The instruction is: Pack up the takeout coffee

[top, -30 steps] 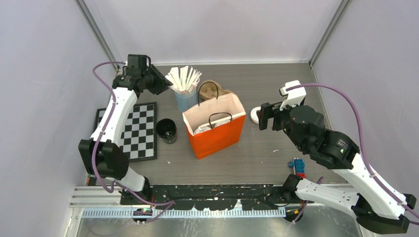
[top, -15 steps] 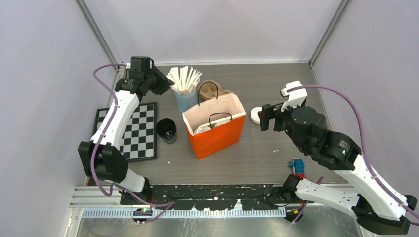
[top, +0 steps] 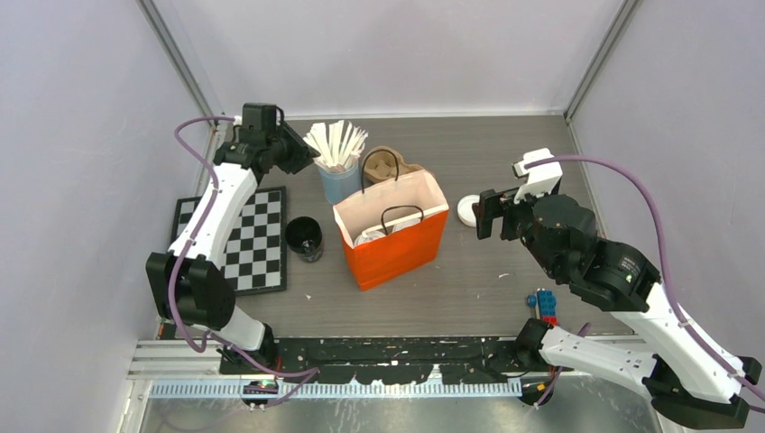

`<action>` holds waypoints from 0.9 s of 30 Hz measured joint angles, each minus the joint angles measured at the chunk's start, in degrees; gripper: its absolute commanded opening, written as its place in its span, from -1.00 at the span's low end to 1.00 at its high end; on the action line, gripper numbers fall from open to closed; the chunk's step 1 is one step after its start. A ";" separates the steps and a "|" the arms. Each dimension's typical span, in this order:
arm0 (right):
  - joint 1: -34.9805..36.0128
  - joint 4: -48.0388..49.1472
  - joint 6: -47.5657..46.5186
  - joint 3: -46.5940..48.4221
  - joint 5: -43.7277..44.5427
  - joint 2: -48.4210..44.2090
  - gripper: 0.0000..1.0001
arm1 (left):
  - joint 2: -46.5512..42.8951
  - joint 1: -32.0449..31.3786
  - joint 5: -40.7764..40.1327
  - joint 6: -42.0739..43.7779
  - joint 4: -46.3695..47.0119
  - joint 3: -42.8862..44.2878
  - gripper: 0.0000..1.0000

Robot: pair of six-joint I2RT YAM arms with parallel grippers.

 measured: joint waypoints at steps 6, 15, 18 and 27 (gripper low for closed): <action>0.00 -0.02 0.00 0.00 0.20 0.00 0.83 | 0.57 -0.02 -0.17 0.50 -0.02 0.00 -0.44; 0.00 -0.02 0.02 0.00 0.20 0.00 0.83 | 1.55 -0.07 -0.90 2.84 -0.52 0.02 -0.44; 0.00 -0.04 0.02 0.00 0.20 0.00 0.83 | 1.73 -0.07 -1.20 3.32 -0.63 0.04 -0.41; 0.00 -0.09 0.04 -0.02 0.20 -0.24 0.84 | 2.58 -0.33 -2.01 5.55 -1.60 1.66 -0.45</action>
